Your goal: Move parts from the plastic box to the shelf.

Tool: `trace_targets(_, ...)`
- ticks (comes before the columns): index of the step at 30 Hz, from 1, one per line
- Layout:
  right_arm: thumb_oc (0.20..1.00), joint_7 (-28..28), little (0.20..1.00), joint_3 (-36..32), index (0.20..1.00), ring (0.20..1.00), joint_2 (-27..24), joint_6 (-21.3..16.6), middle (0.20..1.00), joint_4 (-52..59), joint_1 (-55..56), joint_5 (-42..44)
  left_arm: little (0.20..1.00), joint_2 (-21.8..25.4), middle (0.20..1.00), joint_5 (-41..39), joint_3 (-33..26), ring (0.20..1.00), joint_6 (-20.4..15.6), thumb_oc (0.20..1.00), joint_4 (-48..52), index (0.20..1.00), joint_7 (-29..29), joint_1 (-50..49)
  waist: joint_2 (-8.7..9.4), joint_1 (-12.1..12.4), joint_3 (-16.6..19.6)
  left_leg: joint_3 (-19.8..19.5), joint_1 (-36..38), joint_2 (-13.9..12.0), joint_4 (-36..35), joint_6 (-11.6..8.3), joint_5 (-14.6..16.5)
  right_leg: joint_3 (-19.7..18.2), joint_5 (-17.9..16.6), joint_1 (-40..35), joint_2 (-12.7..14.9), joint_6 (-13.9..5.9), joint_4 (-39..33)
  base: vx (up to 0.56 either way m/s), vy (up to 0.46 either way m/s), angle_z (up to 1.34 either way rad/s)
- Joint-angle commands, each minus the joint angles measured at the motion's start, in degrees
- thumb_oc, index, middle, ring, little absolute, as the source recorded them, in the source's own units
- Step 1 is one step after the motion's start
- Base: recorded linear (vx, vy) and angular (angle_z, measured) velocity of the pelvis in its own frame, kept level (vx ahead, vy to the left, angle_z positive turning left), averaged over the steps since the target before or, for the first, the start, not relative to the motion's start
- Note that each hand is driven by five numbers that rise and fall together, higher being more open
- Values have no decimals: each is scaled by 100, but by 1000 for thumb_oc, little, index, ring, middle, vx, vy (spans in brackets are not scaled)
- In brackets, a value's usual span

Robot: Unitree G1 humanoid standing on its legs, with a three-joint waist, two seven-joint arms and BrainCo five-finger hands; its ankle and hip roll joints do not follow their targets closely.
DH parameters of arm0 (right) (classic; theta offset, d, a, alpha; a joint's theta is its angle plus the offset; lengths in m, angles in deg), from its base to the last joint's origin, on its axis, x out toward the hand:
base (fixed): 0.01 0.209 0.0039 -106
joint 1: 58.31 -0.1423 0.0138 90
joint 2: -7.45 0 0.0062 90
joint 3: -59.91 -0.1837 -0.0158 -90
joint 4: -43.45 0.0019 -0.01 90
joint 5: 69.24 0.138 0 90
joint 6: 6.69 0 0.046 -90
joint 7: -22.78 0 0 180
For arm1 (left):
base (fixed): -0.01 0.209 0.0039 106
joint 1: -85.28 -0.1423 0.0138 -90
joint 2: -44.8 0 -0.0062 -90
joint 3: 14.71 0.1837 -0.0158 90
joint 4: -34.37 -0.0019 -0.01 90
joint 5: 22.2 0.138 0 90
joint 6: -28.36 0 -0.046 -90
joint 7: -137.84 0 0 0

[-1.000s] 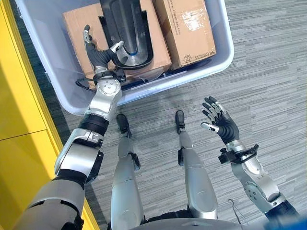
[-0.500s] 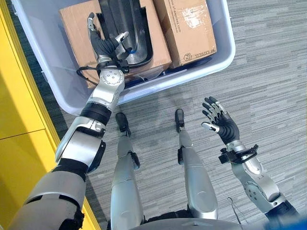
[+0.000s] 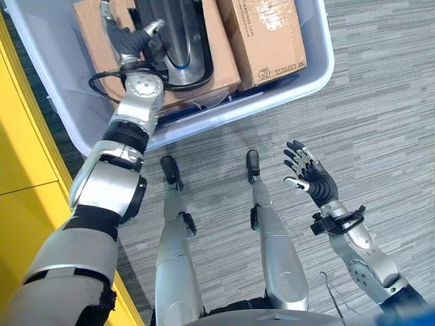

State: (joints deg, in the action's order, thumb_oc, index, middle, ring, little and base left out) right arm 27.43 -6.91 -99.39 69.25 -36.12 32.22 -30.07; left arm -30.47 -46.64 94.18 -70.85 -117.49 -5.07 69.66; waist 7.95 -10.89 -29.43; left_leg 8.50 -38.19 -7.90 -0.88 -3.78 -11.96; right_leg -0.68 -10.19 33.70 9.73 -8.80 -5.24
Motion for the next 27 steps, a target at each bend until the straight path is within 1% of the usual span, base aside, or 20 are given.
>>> trace_targets(1,1000,-95,1000,-350,1000,1000,-270,-112,1000,152,200,110,200,-156,200,-320,-267,200,652,200,-823,200,-475,-438,168,-120,-36,-345,14,-330,981,-172,1015,25,732,-649,234,-51,737,0,0,0)
trace_targets(5,1000,-160,1000,-366,1000,1000,-271,-106,1000,176,260,171,200,-205,200,-114,-213,200,733,200,-863,200,-514,-525,170,-117,-36,-356,-10,-331,1003,-170,1017,17,742,-631,229,-42,762,0,0,0)
trace_targets(15,1000,-230,1000,-299,1000,1000,-229,-41,1000,105,249,211,200,-436,200,10,-146,200,767,200,-860,200,-704,-694,126,-75,-36,-374,102,-322,993,-161,1021,31,806,-695,213,-11,834,0,0,0)
trace_targets(21,1000,-294,1000,-269,1000,1000,-174,17,1000,26,158,212,200,-604,200,360,28,200,844,200,-829,200,-835,-782,64,-31,-35,-372,304,-312,966,-156,1020,38,844,-849,228,-9,851,0,0,0)
trace_targets(25,1000,-304,1000,-244,1000,1000,-132,20,1000,-6,105,234,200,-652,200,426,61,200,804,200,-722,200,-902,-837,30,-7,-34,-365,431,-325,937,-159,1013,46,860,-944,244,-4,853,0,0,0)
trace_targets(26,1000,-294,1000,-240,1000,1000,-111,18,1000,-23,70,218,200,-686,200,348,45,200,706,200,-571,200,-918,-926,3,21,-33,-367,508,-324,922,-156,1009,48,873,-1015,247,0,861,0,0,0)
trace_targets(27,1000,-294,1000,-239,1000,1000,-112,18,1000,-23,72,217,200,-686,200,348,44,200,707,200,-567,200,-916,-931,4,21,-33,-366,513,-324,919,-157,1008,48,873,-1020,248,0,859,0,0,0)
